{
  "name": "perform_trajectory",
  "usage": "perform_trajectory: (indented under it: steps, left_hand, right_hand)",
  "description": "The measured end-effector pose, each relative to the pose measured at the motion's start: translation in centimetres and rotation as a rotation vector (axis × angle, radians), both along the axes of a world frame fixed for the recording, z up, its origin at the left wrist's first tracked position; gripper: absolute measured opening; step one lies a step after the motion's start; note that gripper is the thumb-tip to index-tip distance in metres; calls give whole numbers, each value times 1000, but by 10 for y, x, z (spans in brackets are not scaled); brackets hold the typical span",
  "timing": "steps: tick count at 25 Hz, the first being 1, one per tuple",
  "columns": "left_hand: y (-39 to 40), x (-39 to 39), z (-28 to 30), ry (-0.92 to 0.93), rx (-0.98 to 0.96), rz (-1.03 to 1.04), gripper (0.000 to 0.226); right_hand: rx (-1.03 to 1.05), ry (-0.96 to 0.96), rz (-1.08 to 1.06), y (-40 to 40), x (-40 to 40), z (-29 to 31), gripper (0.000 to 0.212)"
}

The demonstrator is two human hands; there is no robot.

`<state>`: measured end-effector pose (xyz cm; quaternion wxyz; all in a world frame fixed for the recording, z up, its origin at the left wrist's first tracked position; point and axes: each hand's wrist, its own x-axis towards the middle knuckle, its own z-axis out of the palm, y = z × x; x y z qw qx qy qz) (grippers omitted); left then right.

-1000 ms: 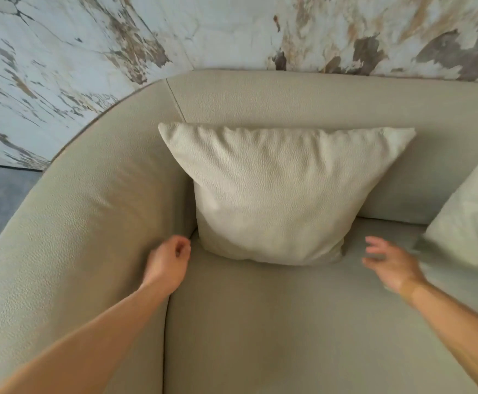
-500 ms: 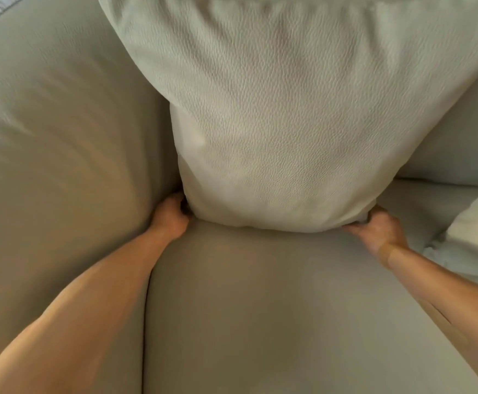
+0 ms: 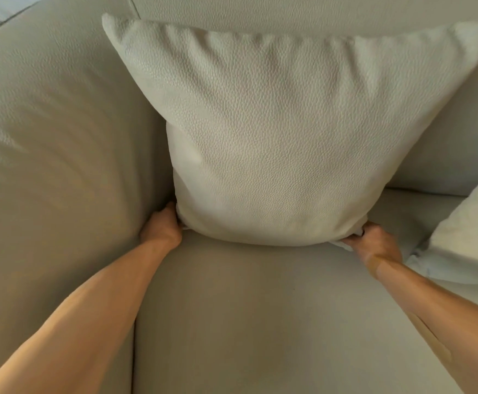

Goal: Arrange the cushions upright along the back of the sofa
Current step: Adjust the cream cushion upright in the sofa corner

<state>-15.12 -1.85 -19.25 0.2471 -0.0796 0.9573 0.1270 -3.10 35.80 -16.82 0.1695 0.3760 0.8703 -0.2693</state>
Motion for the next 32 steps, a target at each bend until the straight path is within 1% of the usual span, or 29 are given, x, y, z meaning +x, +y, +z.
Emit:
perform_trajectory:
  steps: [2, 4, 6, 7, 8, 10, 12, 14, 15, 16, 18, 19, 20, 22, 25, 27, 29, 32]
  left_hand:
    - [-5, 2, 7, -33, 67, 33, 43]
    - [-8, 5, 25, -11, 218, 126, 49]
    - [-2, 4, 58, 111, 486, 291, 56]
    - [3, 1, 81, 185, 635, 372, 57]
    - [7, -1, 104, 243, 762, 427, 54]
    - [16, -5, 157, 306, 949, 450, 46]
    - [22, -17, 204, 311, 1049, 452, 42]
    - [26, -36, 236, 256, 1052, 436, 49]
    - [28, -45, 247, 205, 1026, 423, 50]
    - [30, -51, 254, 161, 995, 414, 47]
    - [34, -57, 260, 155, 948, 419, 39]
    - [35, -57, 260, 180, 933, 423, 35]
    - [35, -56, 260, 215, 921, 419, 32]
    - [33, -56, 259, 283, 924, 416, 26]
    - [35, -62, 256, 336, 926, 417, 21]
    - [39, -65, 254, 310, 888, 380, 20]
    - [40, -67, 251, 261, 866, 354, 24]
    - [35, -67, 248, 205, 865, 367, 31]
  right_hand:
    - [-67, -53, 62, 6, -1, 4, 47]
    - [-234, -17, 54, 16, -3, 24, 73]
    - [-381, 51, 69, 21, -7, 60, 104]
    - [-444, 96, 78, 22, -12, 84, 117]
    - [-526, 155, 62, 21, -17, 107, 124]
    - [-690, 289, -4, 19, -29, 154, 128]
    - [-748, 384, -88, 20, -39, 189, 125]
    - [-745, 458, -160, 21, -46, 213, 121]
    - [-726, 476, -191, 19, -49, 223, 112]
    - [-696, 486, -224, 17, -52, 229, 93]
    - [-606, 529, -277, 13, -57, 233, 51]
    - [-545, 556, -291, 12, -58, 232, 38]
    - [-494, 590, -297, 14, -58, 230, 31]
    - [-448, 650, -294, 17, -61, 227, 26]
    - [-411, 717, -290, 21, -68, 229, 25]
    - [-377, 718, -293, 25, -71, 228, 26]
    - [-384, 679, -291, 24, -69, 227, 28]
    - [-445, 602, -331, 20, -63, 229, 41]
